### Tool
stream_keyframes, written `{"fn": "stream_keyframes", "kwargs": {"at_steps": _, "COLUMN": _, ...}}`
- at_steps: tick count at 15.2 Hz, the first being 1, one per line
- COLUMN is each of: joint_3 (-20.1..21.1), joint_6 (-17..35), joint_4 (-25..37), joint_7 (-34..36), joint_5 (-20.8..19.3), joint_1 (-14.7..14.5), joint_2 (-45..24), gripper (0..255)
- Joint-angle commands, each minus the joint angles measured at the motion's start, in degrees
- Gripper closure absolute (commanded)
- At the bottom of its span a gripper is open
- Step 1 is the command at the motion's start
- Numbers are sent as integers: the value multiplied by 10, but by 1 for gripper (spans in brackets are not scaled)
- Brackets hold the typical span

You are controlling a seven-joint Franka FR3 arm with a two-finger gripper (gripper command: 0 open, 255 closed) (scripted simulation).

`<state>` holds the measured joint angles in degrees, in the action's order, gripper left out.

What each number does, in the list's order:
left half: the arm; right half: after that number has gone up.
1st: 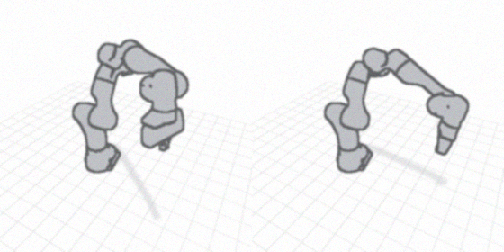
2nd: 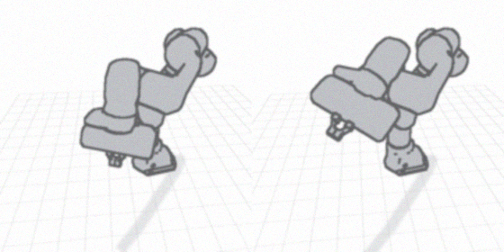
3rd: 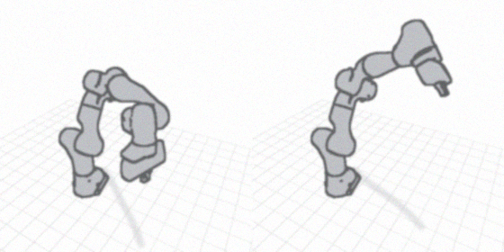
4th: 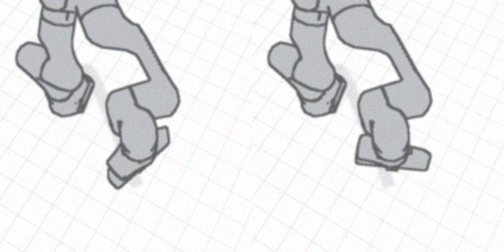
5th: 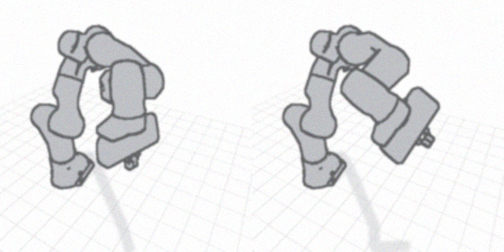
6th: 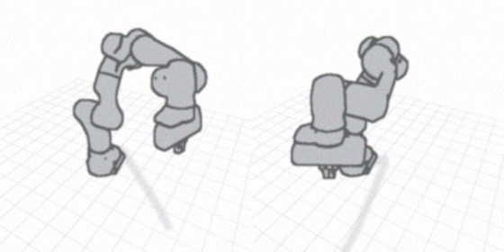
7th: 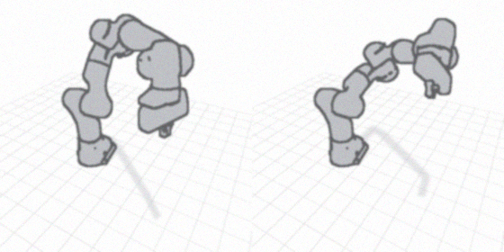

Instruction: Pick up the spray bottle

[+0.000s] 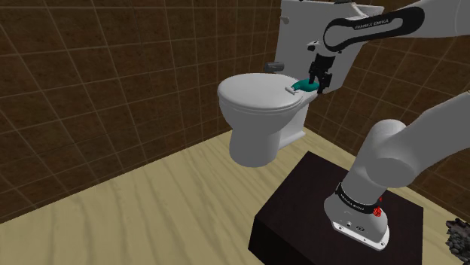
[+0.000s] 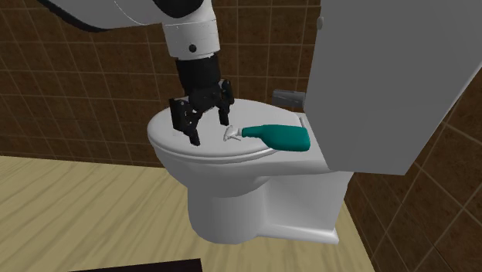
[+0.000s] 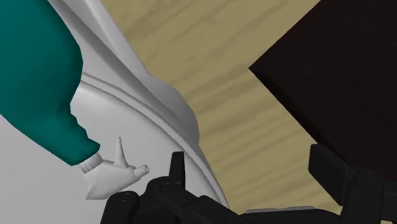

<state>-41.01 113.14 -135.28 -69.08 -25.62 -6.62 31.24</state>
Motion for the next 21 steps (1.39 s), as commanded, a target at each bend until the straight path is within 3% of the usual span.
{"fn": "stream_keyframes", "kwargs": {"at_steps": 1, "joint_3": -42, "joint_6": 30, "joint_4": 22, "joint_7": -60, "joint_5": 10, "joint_1": -25, "joint_2": -33, "gripper": 0}}
{"fn": "stream_keyframes", "kwargs": {"at_steps": 4, "joint_3": -117, "joint_6": 70, "joint_4": 69, "joint_7": -158, "joint_5": 52, "joint_1": -77, "joint_2": -98, "gripper": 0}}
{"fn": "stream_keyframes", "kwargs": {"at_steps": 7, "joint_3": -211, "joint_6": 103, "joint_4": 123, "joint_7": -278, "joint_5": 133, "joint_1": -148, "joint_2": -182, "gripper": 0}}
{"fn": "stream_keyframes", "kwargs": {"at_steps": 9, "joint_3": -292, "joint_6": 117, "joint_4": 164, "joint_7": -390, "joint_5": 239, "joint_1": -207, "joint_2": -270, "gripper": 0}}
{"fn": "stream_keyframes", "kwargs": {"at_steps": 10, "joint_3": -328, "joint_6": 114, "joint_4": 187, "joint_7": -471, "joint_5": 331, "joint_1": -222, "joint_2": -341, "gripper": 0}}
{"fn": "stream_keyframes", "kwargs": {"at_steps": 11, "joint_3": -327, "joint_6": 100, "joint_4": 215, "joint_7": -549, "joint_5": 423, "joint_1": -199, "joint_2": -414, "gripper": 0}}
{"fn": "stream_keyframes", "kwargs": {"at_steps": 12, "joint_3": -295, "joint_6": 86, "joint_4": 242, "joint_7": -598, "joint_5": 475, "joint_1": -152, "joint_2": -457, "gripper": 0}}
{"fn": "stream_keyframes", "kwargs": {"at_steps": 14, "joint_3": -223, "joint_6": 65, "joint_4": 297, "joint_7": -657, "joint_5": 528, "joint_1": -64, "joint_2": -508, "gripper": 0}}
{"fn": "stream_keyframes", "kwargs": {"at_steps": 21, "joint_3": -197, "joint_6": 105, "joint_4": 269, "joint_7": -679, "joint_5": 558, "joint_1": -44, "joint_2": -531, "gripper": 0}}
